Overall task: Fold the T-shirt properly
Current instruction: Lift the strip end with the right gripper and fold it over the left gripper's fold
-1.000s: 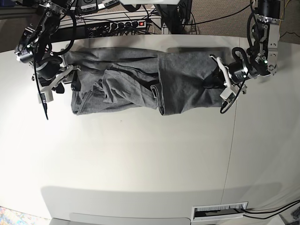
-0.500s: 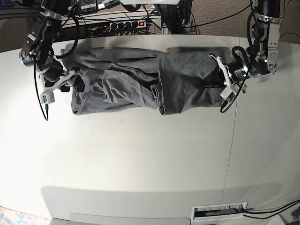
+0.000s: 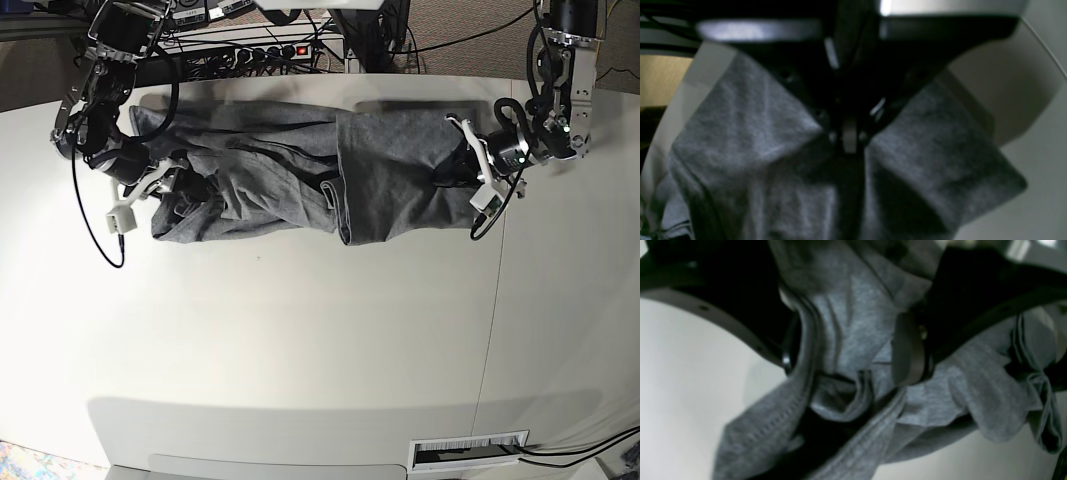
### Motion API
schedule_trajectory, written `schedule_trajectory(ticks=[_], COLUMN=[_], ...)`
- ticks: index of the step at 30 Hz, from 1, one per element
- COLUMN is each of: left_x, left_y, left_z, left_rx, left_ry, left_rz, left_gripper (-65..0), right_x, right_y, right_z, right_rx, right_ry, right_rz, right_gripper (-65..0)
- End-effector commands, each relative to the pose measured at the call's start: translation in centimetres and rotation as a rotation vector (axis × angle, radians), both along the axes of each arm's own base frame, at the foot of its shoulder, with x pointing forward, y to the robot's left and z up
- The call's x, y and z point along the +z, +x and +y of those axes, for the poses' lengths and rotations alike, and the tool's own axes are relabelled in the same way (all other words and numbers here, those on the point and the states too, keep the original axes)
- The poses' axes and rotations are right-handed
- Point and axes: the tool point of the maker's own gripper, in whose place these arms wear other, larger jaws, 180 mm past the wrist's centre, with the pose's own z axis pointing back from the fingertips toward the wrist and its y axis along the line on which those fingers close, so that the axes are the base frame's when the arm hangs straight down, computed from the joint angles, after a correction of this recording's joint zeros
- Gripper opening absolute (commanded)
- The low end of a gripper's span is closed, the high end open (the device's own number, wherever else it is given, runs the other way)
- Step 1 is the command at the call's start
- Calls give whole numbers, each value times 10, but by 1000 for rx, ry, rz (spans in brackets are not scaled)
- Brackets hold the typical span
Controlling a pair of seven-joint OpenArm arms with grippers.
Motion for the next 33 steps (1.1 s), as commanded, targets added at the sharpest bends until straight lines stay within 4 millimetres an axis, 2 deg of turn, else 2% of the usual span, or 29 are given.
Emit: schedule_trajectory(ticks=[1, 11, 13, 15, 19, 20, 22, 25, 28, 33], left_x=[-10, -10, -10, -10, -10, -10, -10, -10, -8, -11], left_y=[-7, -7, -7, -7, -7, -7, -7, -8, -8, -18], left_z=[8, 8, 8, 8, 8, 8, 8, 7, 0, -31], left_rx=[-22, -22, -22, -22, -22, -22, -22, -21, -21, -68], left_ry=[68, 67, 67, 67, 68, 68, 67, 64, 32, -16], left_rz=[33, 32, 32, 32, 33, 33, 33, 34, 35, 54], left_gripper=[-650, -650, -650, -650, -650, -650, -650, -650, -650, -650], right_x=[-17, -25, -27, -28, -27, -26, -23, -3, 32, 89], right_y=[-20, -26, -28, -31, -30, -30, -28, -17, -2, 15], right_z=[2, 28, 31, 32, 32, 32, 31, 36, 42, 58], right_rx=[54, 133, 139, 145, 146, 146, 143, 136, 150, 237], right_ry=[-51, -40, -34, -34, -32, -31, -25, 21, 51, 19], right_rz=[117, 154, 165, 178, 176, 173, 163, 84, -47, -275], right_gripper=[-264, -265, -283, -356, -621, -650, -650, -650, -650, -650])
